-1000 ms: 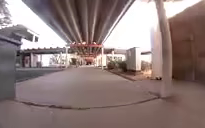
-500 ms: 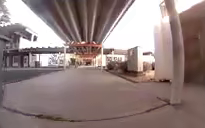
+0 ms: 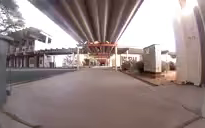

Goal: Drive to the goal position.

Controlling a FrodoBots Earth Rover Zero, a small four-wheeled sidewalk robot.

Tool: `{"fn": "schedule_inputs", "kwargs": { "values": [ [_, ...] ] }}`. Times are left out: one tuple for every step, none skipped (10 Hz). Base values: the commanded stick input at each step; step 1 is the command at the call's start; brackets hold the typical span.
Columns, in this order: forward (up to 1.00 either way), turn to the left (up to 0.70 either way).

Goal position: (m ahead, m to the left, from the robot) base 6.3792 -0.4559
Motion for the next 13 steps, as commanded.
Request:
{"fn": "schedule_inputs", "kwargs": {
  "values": [
    [0.7,0.19],
    [0.7,0.02],
    [0.7,0.0],
    [0.7,0.0],
    [0.7,0.0],
    [0.7,0.0],
    [0.7,0.0],
    [0.7,0.0],
    [0.7,0.0],
    [0.7,0.0],
    [0.7,0.0],
    [0.7,0.0],
    [0.7,0.0]
  ]
}}
